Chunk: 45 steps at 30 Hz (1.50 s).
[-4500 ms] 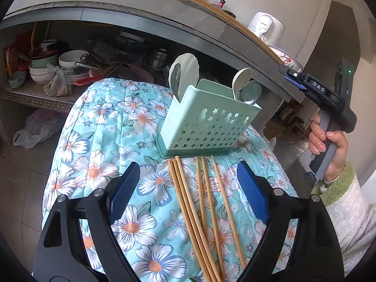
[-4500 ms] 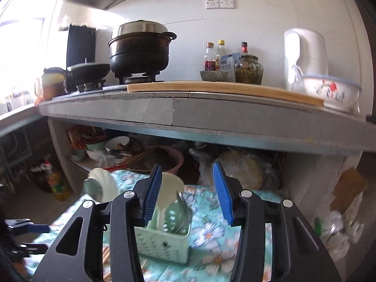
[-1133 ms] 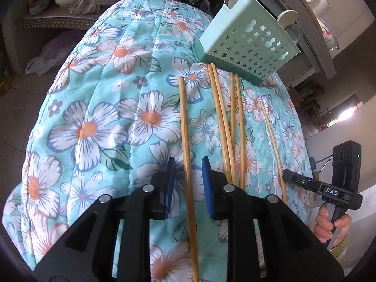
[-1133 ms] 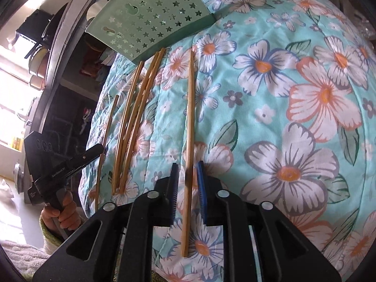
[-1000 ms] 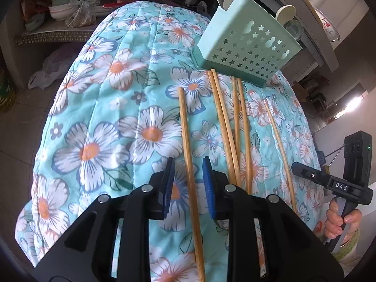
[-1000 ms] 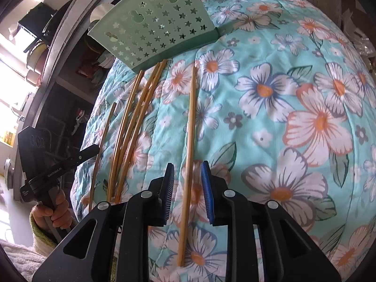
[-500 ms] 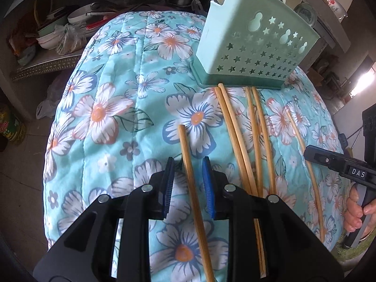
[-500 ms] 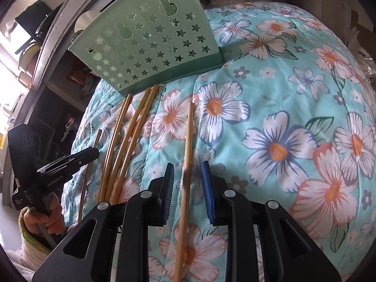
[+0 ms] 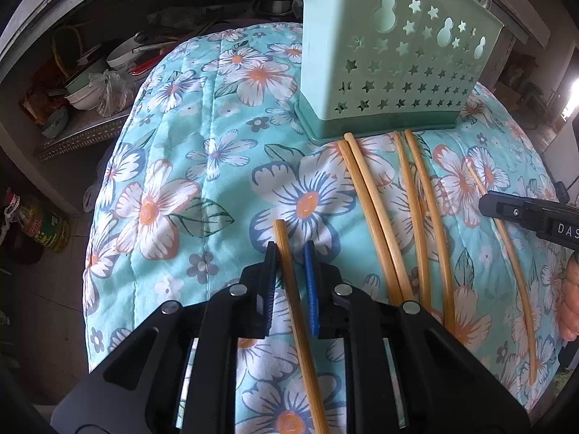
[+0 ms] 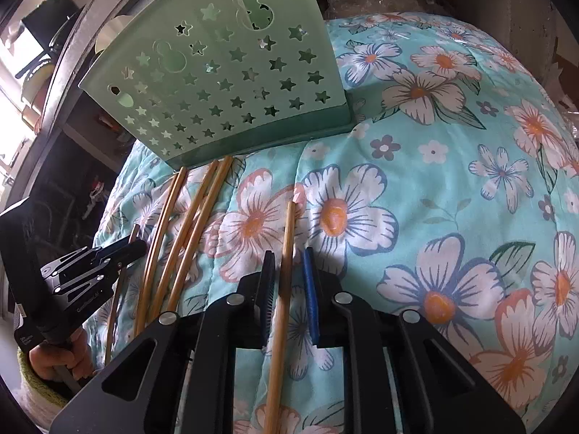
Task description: Organize utensils
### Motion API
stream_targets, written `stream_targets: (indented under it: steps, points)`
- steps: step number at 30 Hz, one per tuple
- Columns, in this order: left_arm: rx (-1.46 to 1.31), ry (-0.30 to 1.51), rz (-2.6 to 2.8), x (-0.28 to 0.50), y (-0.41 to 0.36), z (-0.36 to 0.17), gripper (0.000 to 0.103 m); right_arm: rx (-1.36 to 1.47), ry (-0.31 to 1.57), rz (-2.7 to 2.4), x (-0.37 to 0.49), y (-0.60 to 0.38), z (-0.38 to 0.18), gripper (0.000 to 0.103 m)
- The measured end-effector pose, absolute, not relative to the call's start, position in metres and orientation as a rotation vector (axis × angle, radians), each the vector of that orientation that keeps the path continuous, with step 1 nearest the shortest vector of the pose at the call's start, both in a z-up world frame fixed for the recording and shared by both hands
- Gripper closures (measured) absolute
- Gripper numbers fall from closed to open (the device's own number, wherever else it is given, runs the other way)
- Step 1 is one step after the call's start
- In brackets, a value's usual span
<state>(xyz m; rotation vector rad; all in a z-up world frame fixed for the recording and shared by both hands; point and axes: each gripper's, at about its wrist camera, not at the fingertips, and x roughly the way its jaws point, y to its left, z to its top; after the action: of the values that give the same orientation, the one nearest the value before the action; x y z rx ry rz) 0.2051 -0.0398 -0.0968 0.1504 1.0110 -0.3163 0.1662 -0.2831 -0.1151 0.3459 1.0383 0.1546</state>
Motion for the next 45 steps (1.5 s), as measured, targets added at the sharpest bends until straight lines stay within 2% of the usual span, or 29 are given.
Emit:
stream_targets:
  steps: [4,45]
  points:
    - [0.142,1.009,-0.299,0.206,-0.04,-0.097,0.094,0.32,1.042,0.152,0.166,-0.281,-0.115,0.094]
    - [0.165,0.999,-0.292,0.202,-0.042,-0.097,0.095,0.375,0.973,0.189,0.163,-0.281,-0.081,0.096]
